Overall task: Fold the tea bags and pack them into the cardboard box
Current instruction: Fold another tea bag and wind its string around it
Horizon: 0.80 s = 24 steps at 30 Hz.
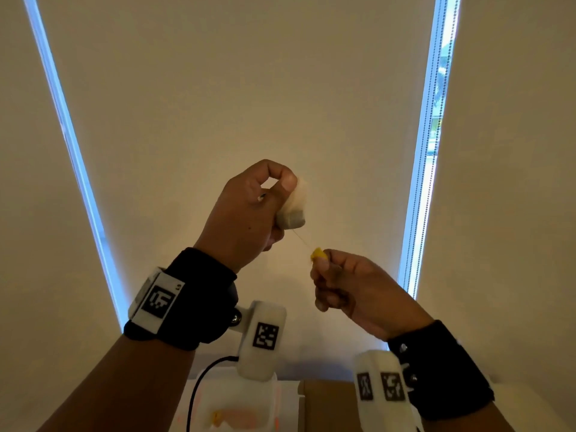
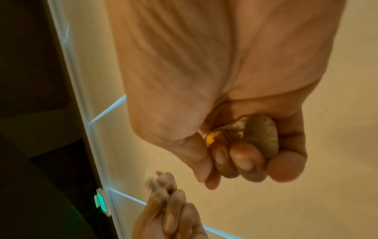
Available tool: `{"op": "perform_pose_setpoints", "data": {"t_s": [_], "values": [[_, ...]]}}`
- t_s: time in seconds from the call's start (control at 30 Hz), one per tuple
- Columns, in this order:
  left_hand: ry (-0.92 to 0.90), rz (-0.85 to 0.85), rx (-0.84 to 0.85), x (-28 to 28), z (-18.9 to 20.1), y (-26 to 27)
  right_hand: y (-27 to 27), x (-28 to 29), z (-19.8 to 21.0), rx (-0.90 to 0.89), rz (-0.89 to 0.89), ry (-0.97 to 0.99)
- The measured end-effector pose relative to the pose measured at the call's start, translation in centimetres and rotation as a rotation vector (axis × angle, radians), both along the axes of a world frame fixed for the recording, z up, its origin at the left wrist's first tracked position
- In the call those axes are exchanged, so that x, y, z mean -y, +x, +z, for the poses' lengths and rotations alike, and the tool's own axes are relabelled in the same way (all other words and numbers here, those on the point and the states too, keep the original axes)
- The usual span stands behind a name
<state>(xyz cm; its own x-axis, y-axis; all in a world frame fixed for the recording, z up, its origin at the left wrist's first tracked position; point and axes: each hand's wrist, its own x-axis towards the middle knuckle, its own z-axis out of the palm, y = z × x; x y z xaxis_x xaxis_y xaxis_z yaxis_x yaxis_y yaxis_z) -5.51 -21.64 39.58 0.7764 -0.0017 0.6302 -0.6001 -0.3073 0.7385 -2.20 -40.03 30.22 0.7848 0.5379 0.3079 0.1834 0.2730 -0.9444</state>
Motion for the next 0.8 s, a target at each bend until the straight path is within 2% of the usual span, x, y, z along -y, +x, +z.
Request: {"op": "perform_pose_setpoints", "data": {"t_s": [0.13,0.23,0.4,0.53,0.67,0.8], "values": [[0.142,-0.111,-0.03,-0.2,0.2,-0.9,0.7,0.6,2.2,-0.115,0.053,0.113],[0.243,-0.148,-0.046,-0.3,-0.3,-1.0,0.4,0.8,4.6,-0.101,0.035,0.078],[0.265,-0.117,-0.048,-0.4,-1.3,-0.3,-0.5,0.8,7.1,-0.121,-0.049,0.044],[0.349,-0.017,0.072,-0.9,-1.8,0.5,-0.8,0.1,7.3,-0.178,-0.125,0.084],[0.509,0.145,0.251,-1.4,-2.2,1.3,-1.1,-0.7,7.0,-0.257,-0.121,0.144],[0.567,0.268,0.433,-1.3,-2.5,1.7,-1.7,-1.4,6.4,-0.205,-0.157,0.086]]}}
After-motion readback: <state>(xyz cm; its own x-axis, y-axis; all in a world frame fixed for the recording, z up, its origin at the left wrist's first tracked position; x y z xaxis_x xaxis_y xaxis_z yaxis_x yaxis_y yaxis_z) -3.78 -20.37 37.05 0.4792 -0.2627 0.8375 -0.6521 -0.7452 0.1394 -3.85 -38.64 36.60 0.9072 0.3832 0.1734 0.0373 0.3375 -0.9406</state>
